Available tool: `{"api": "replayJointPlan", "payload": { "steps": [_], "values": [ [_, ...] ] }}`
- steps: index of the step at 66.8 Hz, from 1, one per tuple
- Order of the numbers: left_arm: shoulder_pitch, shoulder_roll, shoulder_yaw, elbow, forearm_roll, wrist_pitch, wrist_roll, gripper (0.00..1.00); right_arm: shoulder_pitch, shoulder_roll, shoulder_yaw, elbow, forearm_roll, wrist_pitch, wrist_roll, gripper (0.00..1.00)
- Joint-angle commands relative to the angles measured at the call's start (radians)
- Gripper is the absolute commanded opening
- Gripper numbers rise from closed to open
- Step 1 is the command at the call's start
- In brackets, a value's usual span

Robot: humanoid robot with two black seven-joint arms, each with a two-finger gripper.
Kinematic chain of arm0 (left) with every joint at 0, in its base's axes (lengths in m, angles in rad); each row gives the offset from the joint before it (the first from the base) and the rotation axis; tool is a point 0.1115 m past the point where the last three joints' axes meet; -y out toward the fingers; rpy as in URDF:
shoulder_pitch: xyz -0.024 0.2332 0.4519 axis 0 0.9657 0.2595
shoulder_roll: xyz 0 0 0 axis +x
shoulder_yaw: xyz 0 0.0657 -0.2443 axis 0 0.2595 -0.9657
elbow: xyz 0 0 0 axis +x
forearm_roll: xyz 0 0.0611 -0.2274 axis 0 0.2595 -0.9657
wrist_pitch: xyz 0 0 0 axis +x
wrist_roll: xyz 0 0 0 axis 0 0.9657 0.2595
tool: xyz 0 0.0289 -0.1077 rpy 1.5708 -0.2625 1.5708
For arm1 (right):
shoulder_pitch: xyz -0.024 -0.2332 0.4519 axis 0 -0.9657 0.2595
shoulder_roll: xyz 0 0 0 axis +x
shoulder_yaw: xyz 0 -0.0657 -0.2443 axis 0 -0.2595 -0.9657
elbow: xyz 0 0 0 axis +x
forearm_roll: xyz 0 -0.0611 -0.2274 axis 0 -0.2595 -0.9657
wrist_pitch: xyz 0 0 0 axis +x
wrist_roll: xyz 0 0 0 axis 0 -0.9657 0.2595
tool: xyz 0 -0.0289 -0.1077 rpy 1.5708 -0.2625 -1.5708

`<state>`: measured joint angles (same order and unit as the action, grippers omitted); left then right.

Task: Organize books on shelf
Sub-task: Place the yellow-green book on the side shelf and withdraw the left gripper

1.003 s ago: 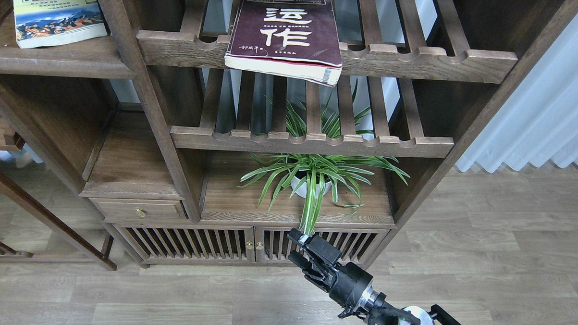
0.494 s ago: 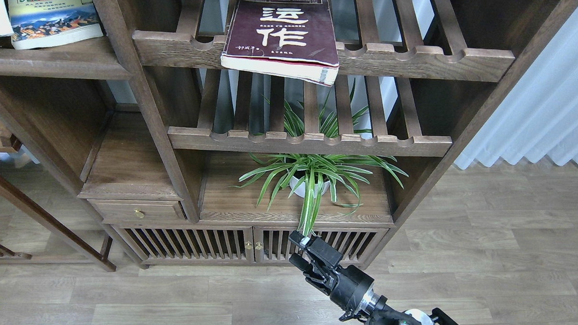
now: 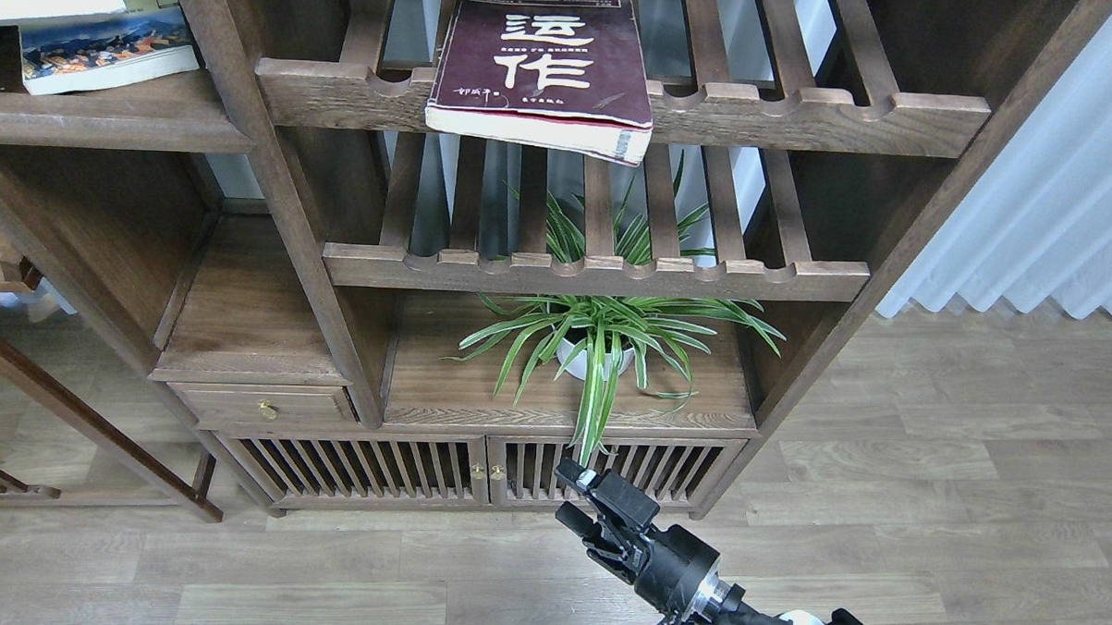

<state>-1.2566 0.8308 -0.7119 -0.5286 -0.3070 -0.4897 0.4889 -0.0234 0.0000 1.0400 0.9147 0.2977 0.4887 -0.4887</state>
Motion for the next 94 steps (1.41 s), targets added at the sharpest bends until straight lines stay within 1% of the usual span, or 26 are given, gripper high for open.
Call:
{"api": "replayJointPlan", "payload": {
  "steps": [1,4,5,7,8,11,12,14,15,18,19,22,26,47,58,66,71,80,87,94],
  "values": [
    [-0.004,-0.018,-0.006,0.030,-0.001,0.001,0.000,0.30,-0.003,0.000,0.000,0.001,0.000,0.000,0.000,1.00],
    [-0.004,-0.022,-0.006,0.035,-0.001,0.001,0.000,0.36,-0.003,0.000,-0.002,0.001,0.000,0.000,0.000,1.00],
    [-0.006,-0.024,-0.006,0.036,-0.001,0.001,0.000,0.42,-0.003,0.000,-0.002,0.001,0.000,0.000,0.000,1.00],
    [-0.006,-0.024,-0.006,0.036,-0.001,0.001,0.000,0.47,-0.003,0.000,-0.003,0.001,0.000,0.000,0.000,1.00],
    [-0.007,-0.024,-0.006,0.036,-0.001,0.001,0.000,0.53,-0.003,0.000,-0.005,0.003,0.000,0.000,0.000,1.00],
    [-0.009,-0.024,-0.006,0.036,-0.001,0.001,0.000,0.59,-0.003,0.000,-0.005,0.003,0.000,0.000,0.000,1.00],
    [-0.012,-0.024,-0.008,0.036,-0.001,0.001,0.000,0.64,-0.003,0.000,-0.005,0.003,0.000,0.000,0.000,1.00],
    [-0.012,-0.024,-0.008,0.036,-0.001,0.001,0.000,0.67,-0.003,0.000,-0.005,0.003,-0.002,0.000,0.000,1.00],
    [-0.012,-0.024,-0.008,0.033,-0.001,0.001,0.000,0.71,-0.003,0.000,-0.005,0.003,-0.002,0.000,0.000,1.00],
    [-0.014,-0.024,-0.008,0.029,-0.003,0.001,0.000,0.77,-0.003,0.000,-0.005,0.003,-0.002,0.000,0.000,1.00],
    [-0.015,-0.021,-0.008,0.027,-0.003,0.001,0.000,0.82,-0.003,0.000,-0.005,0.003,-0.002,0.000,0.000,1.00],
    [-0.015,-0.015,-0.009,0.022,-0.004,0.001,0.000,0.90,-0.003,0.000,-0.005,0.003,-0.002,0.000,0.000,1.00],
    [-0.017,-0.007,-0.018,0.018,-0.004,0.001,0.000,0.98,-0.003,0.000,-0.005,0.003,-0.002,0.000,0.000,1.00],
    [0.003,0.063,-0.024,-0.053,-0.017,0.001,0.000,0.99,0.000,0.000,-0.005,-0.003,-0.005,0.000,0.000,1.00],
    [0.091,0.125,-0.024,-0.106,-0.018,0.001,0.000,0.99,0.003,0.000,-0.005,-0.008,-0.005,0.000,0.000,1.00],
    [0.134,0.168,-0.015,-0.111,-0.011,0.001,0.000,0.99,0.005,0.000,-0.005,-0.010,-0.005,0.000,0.000,1.00],
    [0.138,0.198,0.002,-0.111,-0.003,0.001,0.000,0.99,0.005,0.000,-0.005,-0.011,-0.005,0.000,0.000,1.00],
    [0.137,0.218,0.046,-0.113,-0.001,0.001,0.000,0.99,0.005,0.000,-0.005,-0.011,-0.005,0.000,0.000,1.00],
    [0.137,0.220,0.054,-0.139,-0.001,0.001,0.000,0.99,0.005,0.000,-0.005,-0.013,-0.005,0.000,0.000,1.00],
    [0.137,0.220,0.057,-0.189,-0.001,0.001,0.000,0.99,0.003,0.000,-0.005,-0.011,-0.003,0.000,0.000,1.00]
  ]
}}
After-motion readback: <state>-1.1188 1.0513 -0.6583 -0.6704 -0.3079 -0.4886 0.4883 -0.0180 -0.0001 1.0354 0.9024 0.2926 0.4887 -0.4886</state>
